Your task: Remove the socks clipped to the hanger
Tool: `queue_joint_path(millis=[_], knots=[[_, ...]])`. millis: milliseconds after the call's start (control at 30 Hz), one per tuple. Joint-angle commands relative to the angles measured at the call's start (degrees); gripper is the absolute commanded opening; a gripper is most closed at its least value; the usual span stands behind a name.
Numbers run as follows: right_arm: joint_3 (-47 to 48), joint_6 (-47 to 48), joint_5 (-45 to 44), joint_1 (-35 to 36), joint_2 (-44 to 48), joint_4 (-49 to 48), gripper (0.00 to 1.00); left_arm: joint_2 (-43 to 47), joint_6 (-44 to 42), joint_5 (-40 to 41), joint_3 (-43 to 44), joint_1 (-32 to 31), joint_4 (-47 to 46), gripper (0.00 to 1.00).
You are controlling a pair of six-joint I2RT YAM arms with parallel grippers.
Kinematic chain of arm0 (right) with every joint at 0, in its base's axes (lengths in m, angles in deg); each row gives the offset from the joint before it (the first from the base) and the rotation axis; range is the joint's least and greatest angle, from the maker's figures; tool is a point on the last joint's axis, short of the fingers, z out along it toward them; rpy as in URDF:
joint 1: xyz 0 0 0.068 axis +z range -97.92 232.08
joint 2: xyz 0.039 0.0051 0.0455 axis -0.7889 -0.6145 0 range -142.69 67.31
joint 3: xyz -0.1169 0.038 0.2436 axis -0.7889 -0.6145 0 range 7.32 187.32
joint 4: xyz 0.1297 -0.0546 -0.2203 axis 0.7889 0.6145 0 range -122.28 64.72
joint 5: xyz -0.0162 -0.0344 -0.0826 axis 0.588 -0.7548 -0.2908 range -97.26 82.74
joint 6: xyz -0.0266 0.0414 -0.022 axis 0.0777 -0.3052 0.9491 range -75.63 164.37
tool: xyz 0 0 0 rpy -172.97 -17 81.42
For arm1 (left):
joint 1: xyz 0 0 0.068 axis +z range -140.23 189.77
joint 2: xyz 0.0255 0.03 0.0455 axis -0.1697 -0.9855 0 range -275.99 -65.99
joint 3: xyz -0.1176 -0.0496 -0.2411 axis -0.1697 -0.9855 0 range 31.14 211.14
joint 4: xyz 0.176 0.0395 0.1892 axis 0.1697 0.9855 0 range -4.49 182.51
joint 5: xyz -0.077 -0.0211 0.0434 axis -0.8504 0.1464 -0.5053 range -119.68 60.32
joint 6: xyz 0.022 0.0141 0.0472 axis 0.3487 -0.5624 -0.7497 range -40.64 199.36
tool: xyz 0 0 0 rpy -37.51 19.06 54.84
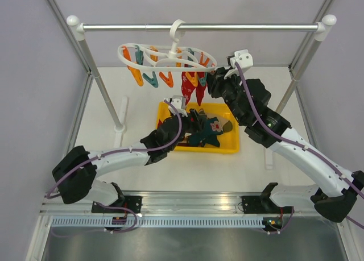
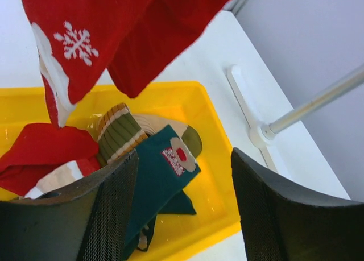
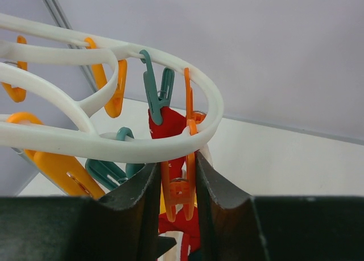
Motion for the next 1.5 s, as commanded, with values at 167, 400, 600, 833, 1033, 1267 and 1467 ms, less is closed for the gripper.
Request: queue_joint_path(millis=[167, 400, 600, 833, 1033, 1267, 1467], knots=[[-0.19, -1.76, 0.78, -0.05, 2.15, 0.71, 0.05, -8.52, -2.36, 11.87, 9.07, -0.74, -4.35, 0.73], [0.25, -2.12, 0.52, -0.05, 2.85, 1.33, 0.06, -13.45, -2.63, 14.59, 16.71, -0.65, -3.75, 0.75], [0.86, -2.82, 1.49, -0.05, 2.77, 1.68, 0.05, -16.53, -2.63, 18.81, 21.82, -0.65, 0.74, 0.73], [0.42, -3.43, 2.19, -0.05, 2.68, 1.68, 0.05, -17.76, -0.60, 21.80, 22.61, -0.65, 2.59, 0.59], [0.16, -3.79, 2.37, -0.05, 3.20, 1.77, 0.05, -17.86, -3.23, 21.10, 22.97, -0.65, 1.62, 0.15], [-0.37, -3.44, 2.10, -0.05, 3.91, 2.03, 0.08, -13.99, -5.35, 16.62, 19.89, -0.65, -0.23, 0.02], [-1.07, -3.79, 1.93, -0.05, 5.84, 2.74, 0.33, -8.72, -4.65, 10.91, 15.15, -0.65, -1.19, 0.02]])
